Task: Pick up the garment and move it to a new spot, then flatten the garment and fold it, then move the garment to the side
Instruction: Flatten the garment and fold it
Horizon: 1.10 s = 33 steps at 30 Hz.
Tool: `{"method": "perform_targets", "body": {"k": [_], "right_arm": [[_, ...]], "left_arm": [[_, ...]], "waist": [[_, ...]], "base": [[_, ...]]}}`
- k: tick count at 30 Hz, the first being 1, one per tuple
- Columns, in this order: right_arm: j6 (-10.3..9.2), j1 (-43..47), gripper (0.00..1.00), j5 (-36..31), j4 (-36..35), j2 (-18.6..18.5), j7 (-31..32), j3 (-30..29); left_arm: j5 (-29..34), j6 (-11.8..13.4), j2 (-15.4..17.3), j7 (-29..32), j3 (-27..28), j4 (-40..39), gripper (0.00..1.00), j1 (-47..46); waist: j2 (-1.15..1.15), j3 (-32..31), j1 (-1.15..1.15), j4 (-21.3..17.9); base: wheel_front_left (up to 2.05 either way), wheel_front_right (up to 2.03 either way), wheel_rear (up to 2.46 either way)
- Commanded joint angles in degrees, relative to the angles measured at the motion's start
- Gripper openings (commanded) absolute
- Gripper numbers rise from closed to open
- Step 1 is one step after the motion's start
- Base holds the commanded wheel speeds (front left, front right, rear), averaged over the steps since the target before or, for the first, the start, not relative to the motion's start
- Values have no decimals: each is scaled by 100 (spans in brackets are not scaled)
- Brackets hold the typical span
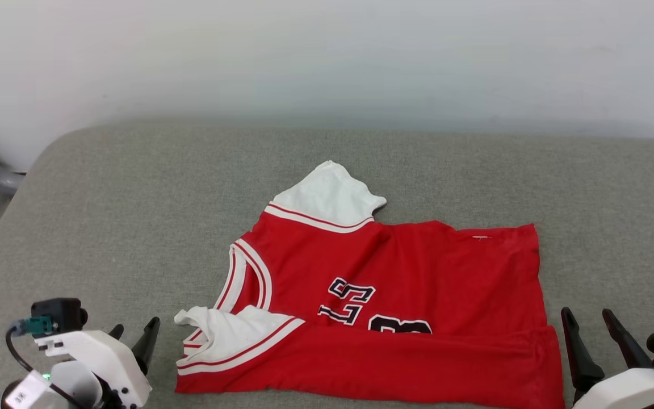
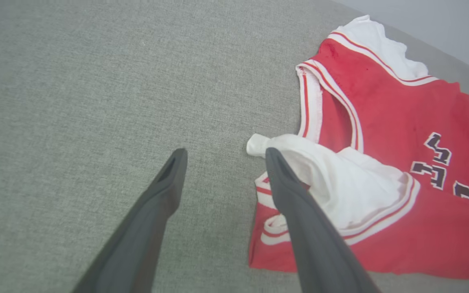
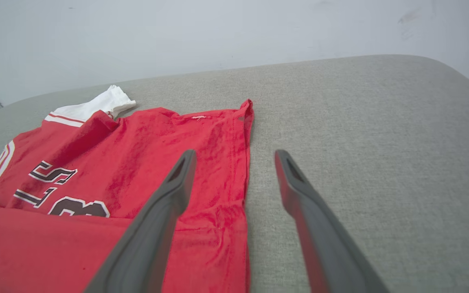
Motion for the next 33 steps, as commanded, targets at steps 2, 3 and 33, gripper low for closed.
{"method": "perform_targets", "body": {"k": [2,3,33], "right_arm": [[-8,94,100,-53,-123,70,45,-34],[-9,109,100,-65,-165,97,66,-48],[-9,-310,100,3,-316,282,405,-337]], "left_arm": [[-117,-20,138,339,-12,-231,100,4],[-173,-23,203,547,-32,-357,100,-21],[-725,185,50,2639,-840,-302,0,-145]], "waist": [[0,-66,0,-27],[0,-76,0,-34],[0,671,0,-386]], "base": [[0,0,0],[0,0,0],[0,0,0]]}}
